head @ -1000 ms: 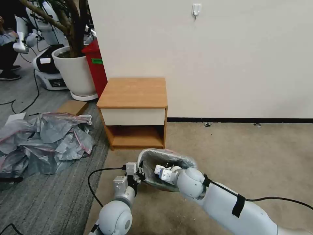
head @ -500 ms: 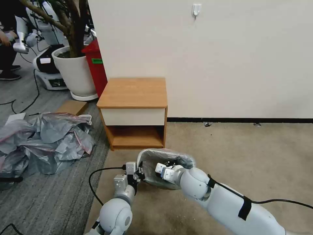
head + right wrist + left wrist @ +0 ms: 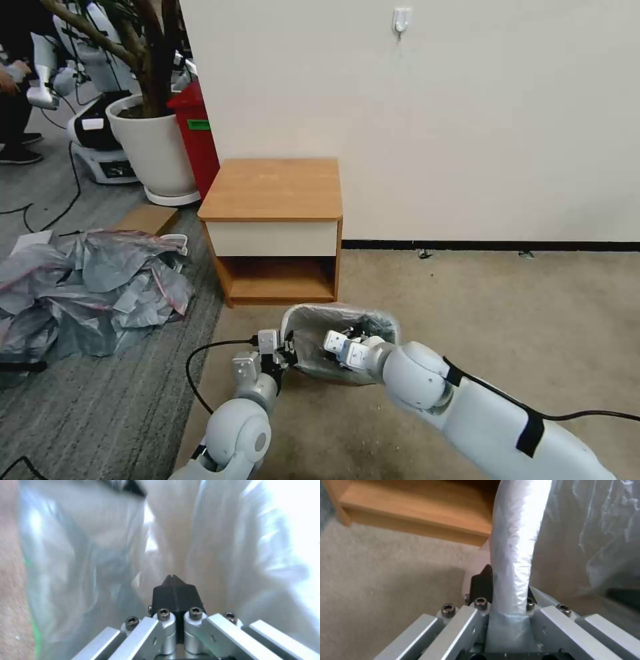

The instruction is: Pick up the garbage bag from the table and place it over the trash can.

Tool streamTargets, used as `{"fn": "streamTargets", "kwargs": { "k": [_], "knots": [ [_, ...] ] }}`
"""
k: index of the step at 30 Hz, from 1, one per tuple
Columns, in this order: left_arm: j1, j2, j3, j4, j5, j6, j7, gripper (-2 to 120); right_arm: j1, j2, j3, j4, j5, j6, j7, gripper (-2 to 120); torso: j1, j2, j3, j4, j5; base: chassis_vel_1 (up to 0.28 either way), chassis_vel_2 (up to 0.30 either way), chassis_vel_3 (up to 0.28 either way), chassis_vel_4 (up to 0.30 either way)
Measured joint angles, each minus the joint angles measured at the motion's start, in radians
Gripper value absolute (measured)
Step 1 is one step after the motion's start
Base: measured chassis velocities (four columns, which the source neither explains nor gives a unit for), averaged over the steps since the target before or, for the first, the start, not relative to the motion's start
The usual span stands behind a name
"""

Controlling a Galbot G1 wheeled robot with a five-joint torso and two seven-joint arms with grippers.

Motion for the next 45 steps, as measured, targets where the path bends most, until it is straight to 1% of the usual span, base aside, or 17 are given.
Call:
{"fn": "streamTargets", "kwargs": {
  "k": [7, 9, 11, 14, 15, 18, 19, 22, 23, 25, 27, 28, 29, 30, 31, 34, 45],
  "knots": [
    [0.004, 0.025, -0.027, -0.041, -0.111, 0.055, -0.063, 3, -0.114, -0.056, 0.159, 0.161, 0.102, 0.003, 0.034, 0, 0.000, 0.000, 0.000, -0.0002, -0.0002, 0.000, 0.000, 0.000, 0.000],
    [0.012, 0.043, -0.043, -0.060, -0.171, 0.078, -0.104, 3, -0.185, -0.067, 0.270, 0.231, 0.174, 0.010, 0.096, 0, 0.000, 0.000, 0.000, 0.0001, 0.0000, 0.000, 0.000, 0.000, 0.000],
    [0.015, 0.050, -0.050, -0.069, -0.200, 0.090, -0.121, 3, -0.216, -0.067, 0.320, 0.254, 0.204, 0.024, 0.137, 0, 0.000, 0.000, 0.000, 0.0000, -0.0002, 0.000, 0.000, 0.000, 0.000],
    [0.018, 0.071, -0.074, -0.093, -0.308, 0.125, -0.186, 3, -0.301, -0.050, 0.440, 0.286, 0.285, 0.131, 0.294, 0, 0.000, 0.000, 0.000, -0.0001, -0.0002, 0.000, 0.000, 0.000, 0.000],
    [0.018, 0.071, -0.074, -0.093, -0.308, 0.125, -0.186, 3, -0.301, -0.050, 0.440, 0.286, 0.285, 0.131, 0.294, 0, 0.000, 0.000, 0.000, -0.0001, -0.0002, 0.000, 0.000, 0.000, 0.000],
    [0.029, 0.103, -0.096, -0.112, -0.372, 0.137, -0.221, 3, -0.410, -0.002, 0.538, 0.292, 0.359, 0.316, 0.419, 0, 0.000, 0.000, 0.000, 0.0002, 0.0000, 0.000, 0.000, 0.000, 0.000],
    [0.029, 0.103, -0.096, -0.112, -0.372, 0.137, -0.221, 3, -0.410, -0.002, 0.538, 0.292, 0.359, 0.316, 0.419, 0, 0.000, 0.000, 0.000, 0.0002, 0.0000, 0.000, 0.000, 0.000, 0.000],
    [0.027, 0.128, -0.107, -0.130, -0.433, 0.153, -0.260, 3, -0.527, 0.062, 0.626, 0.286, 0.335, 0.547, 0.443, 0, 0.000, 0.000, 0.000, 0.0001, -0.0001, 0.000, 0.000, 0.000, 0.000],
    [0.027, 0.128, -0.107, -0.130, -0.433, 0.153, -0.260, 3, -0.527, 0.062, 0.626, 0.286, 0.335, 0.547, 0.443, 0, 0.000, 0.000, 0.000, 0.0001, -0.0001, 0.000, 0.000, 0.000, 0.000],
    [0.026, 0.138, -0.109, -0.137, -0.459, 0.160, -0.276, 3, -0.574, 0.092, 0.664, 0.285, 0.313, 0.629, 0.444, 0, 0.000, 0.000, 0.000, -0.0001, 0.0000, 0.000, 0.000, 0.000, 0.000],
    [0.031, 0.143, -0.111, -0.144, -0.488, 0.172, -0.297, 3, -0.645, 0.158, 0.725, 0.276, 0.271, 0.782, 0.440, 0, 0.000, 0.000, 0.000, 0.0000, -0.0001, 0.000, 0.000, 0.000, 0.000],
    [0.031, 0.143, -0.111, -0.144, -0.488, 0.172, -0.297, 3, -0.645, 0.158, 0.725, 0.276, 0.271, 0.782, 0.440, 0, 0.000, 0.000, 0.000, 0.0000, -0.0001, 0.000, 0.000, 0.000, 0.000],
    [0.032, 0.143, -0.113, -0.147, -0.504, 0.178, -0.309, 3, -0.665, 0.183, 0.741, 0.274, 0.263, 0.835, 0.437, 0, 0.000, 0.000, 0.000, 0.0000, -0.0001, 0.000, 0.000, 0.000, 0.000],
    [0.035, 0.143, -0.113, -0.148, -0.526, 0.184, -0.323, 3, -0.689, 0.212, 0.757, 0.272, 0.259, 0.906, 0.429, 4, 0.000, 0.000, 0.000, 0.0000, 0.0000, 0.000, 0.000, 0.000, 0.000],
    [0.035, 0.143, -0.113, -0.148, -0.526, 0.184, -0.323, 3, -0.689, 0.212, 0.757, 0.272, 0.259, 0.906, 0.429, 4, 0.000, 0.000, 0.000, 0.0000, 0.0000, 0.000, 0.000, 0.000, 0.000],
    [0.038, 0.141, -0.117, -0.145, -0.544, 0.189, -0.343, 3, -0.733, 0.264, 0.784, 0.274, 0.251, 0.997, 0.416, 18, 0.000, 0.000, 0.000, -0.0001, 0.0000, 0.000, 0.000, 0.000, 0.000],
    [0.036, 0.139, -0.119, -0.115, -0.555, 0.204, -0.365, 3, -0.785, 0.298, 0.796, 0.297, 0.223, 1.003, 0.414, 55, 0.000, 0.000, 0.000, 0.0001, -0.0002, 0.000, 0.000, 0.000, 0.000]
  ]
}}
